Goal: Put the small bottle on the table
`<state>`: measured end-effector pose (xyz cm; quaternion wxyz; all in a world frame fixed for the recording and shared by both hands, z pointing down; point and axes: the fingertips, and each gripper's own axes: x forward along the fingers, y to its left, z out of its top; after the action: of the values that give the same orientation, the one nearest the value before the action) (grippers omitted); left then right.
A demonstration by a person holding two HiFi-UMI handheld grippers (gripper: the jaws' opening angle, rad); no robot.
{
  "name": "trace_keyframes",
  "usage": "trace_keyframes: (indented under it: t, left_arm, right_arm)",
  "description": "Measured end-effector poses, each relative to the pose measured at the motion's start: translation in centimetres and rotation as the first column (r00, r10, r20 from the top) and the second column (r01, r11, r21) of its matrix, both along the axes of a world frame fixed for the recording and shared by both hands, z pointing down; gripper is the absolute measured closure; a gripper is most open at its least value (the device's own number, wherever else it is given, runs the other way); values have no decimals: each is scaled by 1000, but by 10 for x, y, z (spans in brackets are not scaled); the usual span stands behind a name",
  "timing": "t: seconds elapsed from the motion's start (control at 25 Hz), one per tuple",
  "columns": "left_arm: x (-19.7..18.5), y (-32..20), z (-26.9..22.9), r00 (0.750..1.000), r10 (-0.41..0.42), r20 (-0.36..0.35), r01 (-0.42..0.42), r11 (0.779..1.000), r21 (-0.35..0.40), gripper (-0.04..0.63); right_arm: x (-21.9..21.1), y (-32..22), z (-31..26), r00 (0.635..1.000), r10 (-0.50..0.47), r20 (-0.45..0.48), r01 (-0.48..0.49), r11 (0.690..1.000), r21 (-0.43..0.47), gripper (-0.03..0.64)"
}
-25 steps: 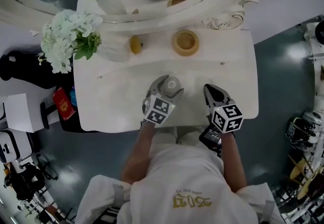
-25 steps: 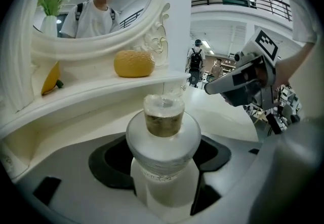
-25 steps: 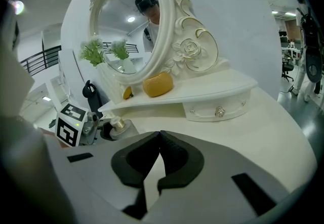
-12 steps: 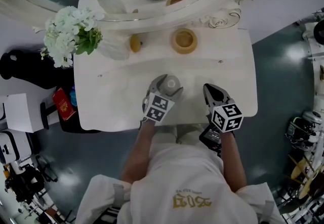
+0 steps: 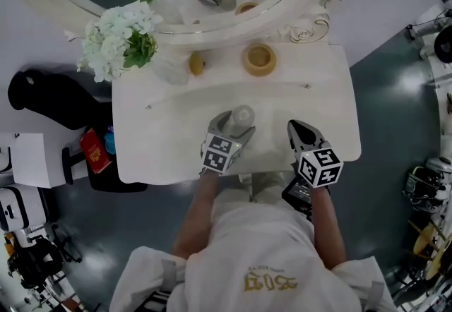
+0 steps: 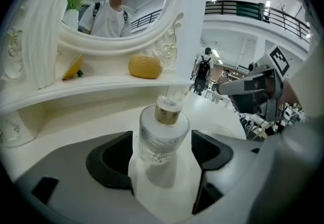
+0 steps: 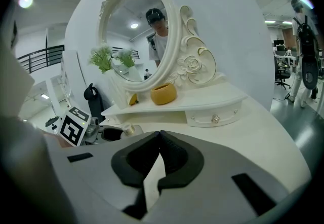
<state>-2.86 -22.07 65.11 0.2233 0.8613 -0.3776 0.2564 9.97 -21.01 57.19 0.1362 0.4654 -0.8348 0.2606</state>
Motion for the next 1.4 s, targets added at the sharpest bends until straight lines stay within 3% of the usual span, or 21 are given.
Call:
trace_keyframes:
  t: [0.28,0.64,1.04,1.2,1.28,1.4]
  left_arm:
    - [-13,14,-33,996,-46,-81,48,998,31,232]
    - [-18,29,-95,982,-41,-186,63,992,111,265]
    - [-26,35,-143,978,-45,-203,94,967,238,422]
    - [-38,31,-160,981,-114,-154,161,927,338,565]
    - [-44,31,-167,979,-139,-149,186,911,369,581]
    - [-48,31,-170,973,-144,-179,200,915,352,581]
  right_arm:
    - [-13,15,-21,1000,3,2,-3,998,58,603]
    - [-25,29,-55,999,28,36,-33,989,142,604]
    - [-34,49,-78,999,45,17,-47,975,217,604]
    - [-33,52,-85,998,56,25,-60,971,232,603]
    - [-31,53,-86,997,64,31,-69,969,235,603]
    - [-30,56,-88,997,72,28,-77,967,243,603]
